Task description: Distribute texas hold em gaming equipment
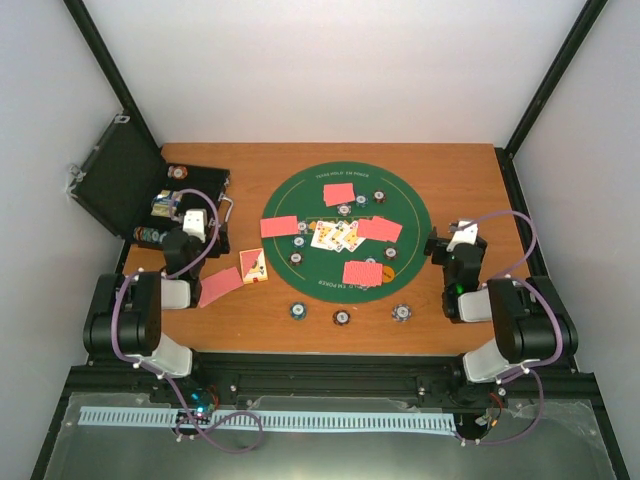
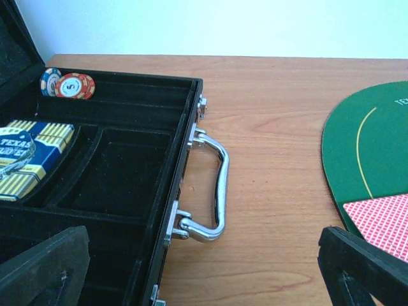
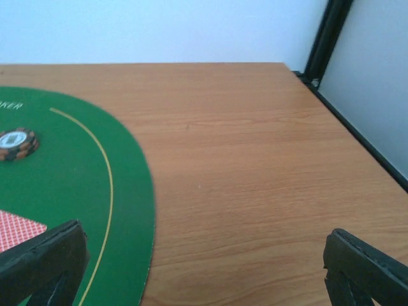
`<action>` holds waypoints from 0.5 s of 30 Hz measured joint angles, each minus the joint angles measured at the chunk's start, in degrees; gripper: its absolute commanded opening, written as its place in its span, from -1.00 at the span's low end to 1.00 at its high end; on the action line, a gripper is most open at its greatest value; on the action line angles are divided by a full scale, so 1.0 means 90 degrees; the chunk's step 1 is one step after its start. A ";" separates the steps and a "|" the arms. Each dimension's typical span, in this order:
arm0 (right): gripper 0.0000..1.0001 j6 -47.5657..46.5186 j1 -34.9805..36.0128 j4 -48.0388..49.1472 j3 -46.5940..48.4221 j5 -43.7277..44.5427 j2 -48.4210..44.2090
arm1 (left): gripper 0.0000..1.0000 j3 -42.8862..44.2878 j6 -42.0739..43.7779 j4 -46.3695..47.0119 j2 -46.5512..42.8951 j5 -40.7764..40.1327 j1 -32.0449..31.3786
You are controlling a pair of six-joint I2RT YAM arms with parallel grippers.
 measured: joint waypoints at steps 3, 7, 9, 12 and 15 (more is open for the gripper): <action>1.00 -0.0172 -0.0012 -0.0104 0.0117 -0.0318 0.0185 | 1.00 0.0036 0.0000 0.0002 -0.0002 -0.0075 -0.0019; 1.00 -0.0236 -0.0199 -0.0131 0.0282 -0.0549 0.0187 | 1.00 0.0039 0.0000 0.0000 0.0000 -0.0134 -0.0017; 1.00 -0.0243 -0.0204 -0.0134 0.0289 -0.0622 0.0187 | 1.00 0.0039 0.0000 0.0000 0.0000 -0.0148 -0.0019; 1.00 -0.0262 -0.0204 -0.0136 0.0289 -0.0697 0.0187 | 1.00 0.0039 0.0000 0.0000 0.0000 -0.0155 -0.0019; 1.00 -0.0272 -0.0204 -0.0136 0.0289 -0.0716 0.0187 | 1.00 0.0039 0.0000 0.0000 0.0000 -0.0155 -0.0019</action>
